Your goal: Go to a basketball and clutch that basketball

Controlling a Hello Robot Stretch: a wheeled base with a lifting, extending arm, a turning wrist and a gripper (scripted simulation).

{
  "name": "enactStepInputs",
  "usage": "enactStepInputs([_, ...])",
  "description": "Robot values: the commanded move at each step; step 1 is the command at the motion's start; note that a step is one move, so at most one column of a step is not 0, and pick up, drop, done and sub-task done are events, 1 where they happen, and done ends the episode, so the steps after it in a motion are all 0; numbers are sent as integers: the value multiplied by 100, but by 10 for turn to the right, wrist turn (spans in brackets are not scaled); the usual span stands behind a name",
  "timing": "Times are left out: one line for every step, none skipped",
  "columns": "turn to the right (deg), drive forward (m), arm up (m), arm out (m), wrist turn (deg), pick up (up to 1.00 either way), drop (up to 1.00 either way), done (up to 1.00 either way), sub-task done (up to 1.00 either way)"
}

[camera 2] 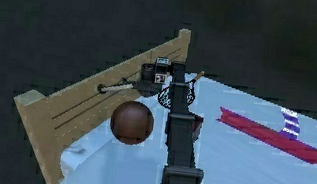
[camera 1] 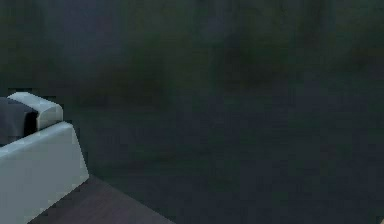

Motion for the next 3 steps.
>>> enactStepInputs([0, 0, 0, 0, 210, 0, 0, 0, 0])
enactStepInputs([0, 0, -30, 0, 0, 0, 0, 0, 0])
enactStepInputs([0, 0, 0, 0, 0, 100, 0, 0, 0])
